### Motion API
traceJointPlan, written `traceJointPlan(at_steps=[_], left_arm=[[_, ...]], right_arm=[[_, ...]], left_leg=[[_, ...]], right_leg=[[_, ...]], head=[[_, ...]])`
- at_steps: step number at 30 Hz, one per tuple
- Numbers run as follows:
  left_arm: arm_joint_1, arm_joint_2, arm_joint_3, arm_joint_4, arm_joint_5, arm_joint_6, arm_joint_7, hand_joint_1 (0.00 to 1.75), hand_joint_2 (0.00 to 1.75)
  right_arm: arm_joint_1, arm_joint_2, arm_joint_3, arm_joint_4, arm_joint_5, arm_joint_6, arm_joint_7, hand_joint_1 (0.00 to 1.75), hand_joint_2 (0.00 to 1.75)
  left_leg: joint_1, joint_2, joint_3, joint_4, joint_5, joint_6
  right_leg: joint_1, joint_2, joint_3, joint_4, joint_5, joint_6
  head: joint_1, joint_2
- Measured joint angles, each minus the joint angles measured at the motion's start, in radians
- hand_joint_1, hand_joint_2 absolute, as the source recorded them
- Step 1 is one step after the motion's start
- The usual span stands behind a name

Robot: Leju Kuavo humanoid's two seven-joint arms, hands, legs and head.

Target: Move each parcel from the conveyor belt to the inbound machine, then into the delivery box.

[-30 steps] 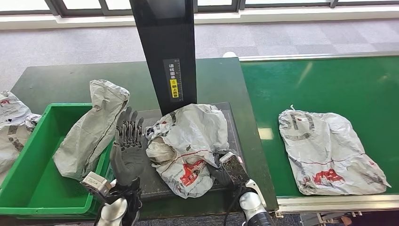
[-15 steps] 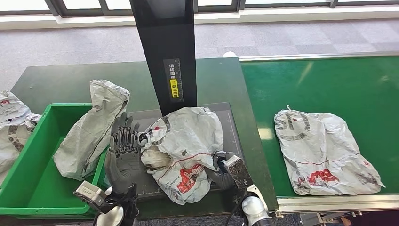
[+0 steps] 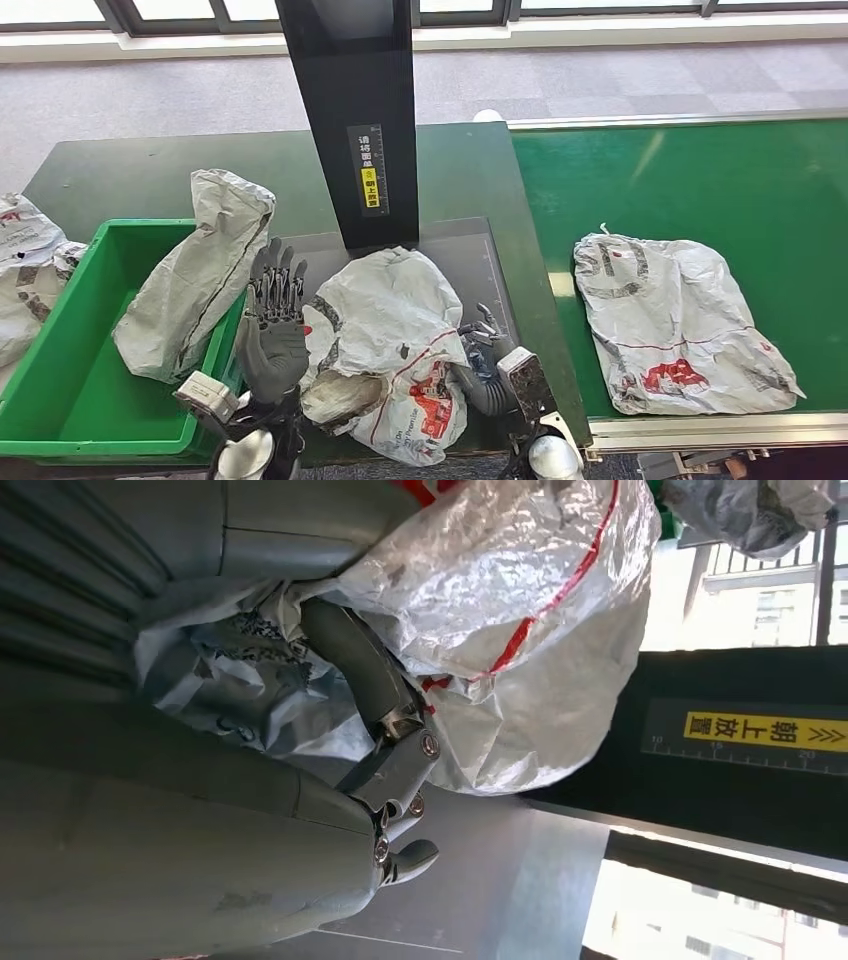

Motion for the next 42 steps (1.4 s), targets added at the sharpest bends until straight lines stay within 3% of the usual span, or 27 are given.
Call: traceJointPlan(at_steps=[5,14,21,29,35,42], left_arm=[[-0.027,-0.005,0.004,0.045,0.013,0.068,0.056,0.00,0.00],[-0.030,-0.007,0.004,0.069,0.044,0.096,0.063,0.00,0.00],[-0.031,-0.008,0.004,0.080,0.052,0.182,0.013,0.00,0.00],[-0.029,-0.008,0.004,0.080,0.068,0.257,-0.003,0.00,0.00],[-0.023,-0.008,0.005,0.052,0.083,0.321,-0.007,0.00,0.00],[-0.022,-0.008,0.005,0.037,0.085,0.333,-0.007,0.00,0.00]], right_arm=[[0.018,0.000,-0.013,-0.062,-0.009,-0.003,0.016,0.00,0.00],[0.023,0.005,-0.046,-0.116,-0.019,-0.050,0.023,0.00,0.00],[0.033,0.006,-0.102,-0.177,0.193,-0.347,0.134,0.00,0.00],[-0.040,0.007,-0.116,-0.084,0.504,-0.548,0.294,0.00,0.00],[-0.135,0.006,-0.105,0.048,0.541,-0.568,0.343,0.00,0.00],[-0.157,0.005,-0.095,0.092,0.541,-0.564,0.348,0.00,0.00]], left_leg=[[0.000,0.001,0.000,0.000,0.000,0.000],[0.000,0.001,0.000,0.000,0.000,0.000],[0.000,0.001,0.000,0.000,0.000,0.000],[0.000,0.002,0.000,0.000,0.000,0.000],[0.000,0.000,0.000,0.000,0.000,0.000],[0.000,-0.001,-0.001,0.000,0.000,0.000]], right_leg=[[0.000,0.001,0.000,0.000,0.000,0.000],[0.000,0.002,0.000,0.000,0.000,0.000],[0.000,0.001,0.000,0.000,0.000,0.000],[0.000,0.002,0.000,0.000,0.000,0.000],[0.000,0.000,0.001,0.001,0.000,0.000],[0.000,0.000,0.001,0.001,0.000,0.000]], head=[[0.000,0.000],[0.000,0.000],[0.000,0.000],[0.000,0.000],[0.000,0.000],[0.000,0.000]])
